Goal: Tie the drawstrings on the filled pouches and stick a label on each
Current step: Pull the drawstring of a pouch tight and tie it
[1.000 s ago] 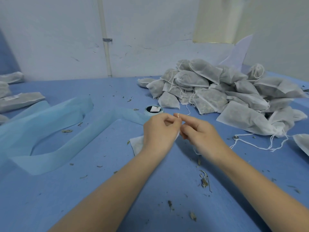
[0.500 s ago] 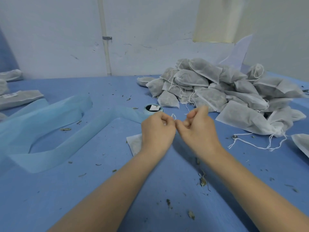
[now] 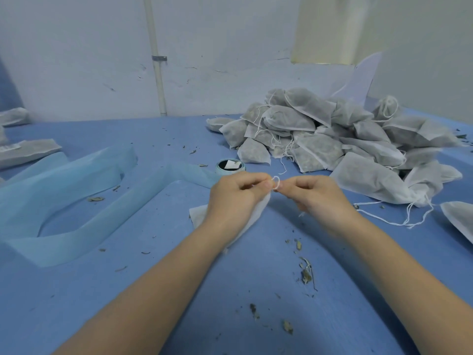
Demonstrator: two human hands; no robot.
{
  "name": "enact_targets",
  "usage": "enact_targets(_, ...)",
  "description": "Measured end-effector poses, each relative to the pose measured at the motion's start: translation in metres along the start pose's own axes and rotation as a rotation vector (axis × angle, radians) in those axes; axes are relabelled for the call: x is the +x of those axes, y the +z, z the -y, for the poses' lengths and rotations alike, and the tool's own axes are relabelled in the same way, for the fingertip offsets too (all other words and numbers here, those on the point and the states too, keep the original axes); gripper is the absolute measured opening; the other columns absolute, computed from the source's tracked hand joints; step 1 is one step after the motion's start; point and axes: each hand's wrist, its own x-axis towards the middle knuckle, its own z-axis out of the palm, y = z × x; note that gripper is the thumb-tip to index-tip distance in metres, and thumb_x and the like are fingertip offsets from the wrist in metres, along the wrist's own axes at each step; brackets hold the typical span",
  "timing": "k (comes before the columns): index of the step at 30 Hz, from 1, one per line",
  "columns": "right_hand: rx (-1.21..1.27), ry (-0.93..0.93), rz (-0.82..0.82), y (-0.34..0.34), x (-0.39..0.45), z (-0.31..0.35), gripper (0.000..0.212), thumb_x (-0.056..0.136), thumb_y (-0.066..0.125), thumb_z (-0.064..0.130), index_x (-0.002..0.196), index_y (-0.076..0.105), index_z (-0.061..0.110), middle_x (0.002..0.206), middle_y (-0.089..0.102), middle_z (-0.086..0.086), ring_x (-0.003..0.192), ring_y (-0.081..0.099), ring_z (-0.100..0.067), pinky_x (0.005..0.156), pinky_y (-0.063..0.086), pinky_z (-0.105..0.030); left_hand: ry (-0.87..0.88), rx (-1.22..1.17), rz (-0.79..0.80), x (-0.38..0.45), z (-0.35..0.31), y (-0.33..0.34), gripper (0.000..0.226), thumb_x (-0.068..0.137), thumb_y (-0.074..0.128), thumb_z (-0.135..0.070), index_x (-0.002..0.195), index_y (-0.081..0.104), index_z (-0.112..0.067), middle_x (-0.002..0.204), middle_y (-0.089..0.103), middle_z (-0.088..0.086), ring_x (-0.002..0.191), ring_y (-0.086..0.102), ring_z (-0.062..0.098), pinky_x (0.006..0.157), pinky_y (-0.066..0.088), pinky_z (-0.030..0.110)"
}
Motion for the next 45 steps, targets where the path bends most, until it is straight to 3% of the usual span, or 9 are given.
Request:
enact_targets(4, 0.092, 0.032, 0.009, -0.003, 0.000, 0.001, 0.023, 0.082, 0.071, 0.034, 0.064, 0.073, 0.018, 0.049, 0.034, 0.008, 0.046, 0.025, -0.008, 0.043, 0.025, -0.014, 0.160, 0.376, -0.054, 0.001, 0.001, 0.003, 0.013, 0.086, 0.065, -0.024, 0.077, 0.074, -0.022, 0.068, 0.057, -0.007, 0.066, 0.047, -0.006, 0.064, 0.032, 0.005)
enact_targets(10, 0.336, 0.133, 0.045, 0.003, -0.001, 0.000, 0.027, 0.080, 0.072, 0.028, 0.090, 0.076, 0.003, 0.053, 0.043, 0.011, 0.047, 0.027, -0.006, 0.044, 0.022, -0.016, 0.292, 0.532, -0.174, -0.002, 0.002, 0.005, 0.012, 0.087, 0.064, -0.019, 0.084, 0.075, -0.017, 0.081, 0.066, 0.004, 0.077, 0.054, 0.013, 0.067, 0.032, 0.019)
enact_targets(15, 0.252, 0.122, -0.064, 0.010, -0.003, 0.000, 0.008, 0.084, 0.071, 0.017, 0.088, 0.076, 0.013, 0.039, 0.042, 0.016, 0.037, 0.033, -0.001, 0.039, 0.028, -0.009, 0.209, 0.454, -0.181, -0.002, 0.004, 0.006, 0.012, 0.087, 0.063, -0.022, 0.085, 0.074, -0.016, 0.085, 0.069, -0.008, 0.080, 0.055, 0.003, 0.070, 0.034, 0.008)
enact_targets(21, 0.557, 0.284, -0.004, 0.009, -0.003, 0.004, 0.009, 0.085, 0.065, 0.008, 0.076, 0.069, 0.006, 0.056, 0.040, 0.005, 0.044, 0.027, -0.006, 0.038, 0.023, -0.016, 0.020, 0.266, -0.126, 0.000, 0.002, 0.006, 0.010, 0.086, 0.064, -0.025, 0.078, 0.069, -0.024, 0.065, 0.059, -0.021, 0.066, 0.053, -0.008, 0.063, 0.036, 0.002)
enact_targets(28, 0.791, 0.448, 0.209, 0.009, -0.004, 0.009, 0.010, 0.071, 0.061, 0.011, 0.079, 0.057, 0.008, 0.056, 0.030, 0.006, 0.042, 0.018, -0.004, 0.039, 0.014, -0.014, -0.133, 0.024, -0.091, 0.004, -0.003, 0.007, 0.020, 0.086, 0.061, -0.014, 0.067, 0.066, -0.021, 0.072, 0.063, -0.008, 0.078, 0.057, 0.011, 0.080, 0.044, 0.027)
enact_targets(30, 0.817, 0.450, 0.214, 0.010, -0.004, 0.009, 0.006, 0.072, 0.060, 0.011, 0.077, 0.058, 0.007, 0.057, 0.030, 0.006, 0.042, 0.018, -0.003, 0.039, 0.014, -0.013, -0.128, 0.048, -0.098, 0.004, -0.002, 0.009, 0.017, 0.086, 0.060, -0.015, 0.071, 0.065, -0.021, 0.070, 0.061, -0.010, 0.072, 0.055, 0.007, 0.073, 0.042, 0.023)
enact_targets(34, 0.868, 0.455, 0.180, 0.010, -0.005, 0.008, 0.004, 0.070, 0.060, 0.011, 0.071, 0.059, 0.007, 0.057, 0.030, 0.006, 0.042, 0.018, -0.003, 0.041, 0.012, -0.013, 0.165, 0.173, -0.152, -0.004, 0.001, 0.012, 0.019, 0.085, 0.062, -0.010, 0.088, 0.057, -0.028, 0.084, 0.062, -0.010, 0.073, 0.056, -0.004, 0.070, 0.042, 0.010)
enact_targets(38, 0.892, 0.442, 0.141, 0.010, -0.004, 0.008, 0.006, 0.068, 0.061, 0.011, 0.071, 0.058, 0.007, 0.057, 0.030, 0.005, 0.043, 0.018, -0.003, 0.038, 0.014, -0.013, 0.554, 0.482, -0.289, -0.008, 0.005, 0.012, 0.015, 0.081, 0.063, -0.003, 0.092, 0.070, -0.008, 0.090, 0.069, 0.002, 0.088, 0.064, 0.021, 0.082, 0.041, 0.020)
enact_targets(45, 0.840, 0.402, 0.083, 0.008, -0.004, 0.008, 0.014, 0.083, 0.060, 0.005, 0.069, 0.057, 0.007, 0.056, 0.031, 0.004, 0.044, 0.017, -0.004, 0.040, 0.012, -0.014, 0.591, 0.554, -0.320, -0.008, 0.001, 0.013, 0.009, 0.078, 0.066, -0.008, 0.080, 0.075, -0.006, 0.078, 0.072, 0.003, 0.076, 0.066, 0.022, 0.070, 0.039, 0.020)
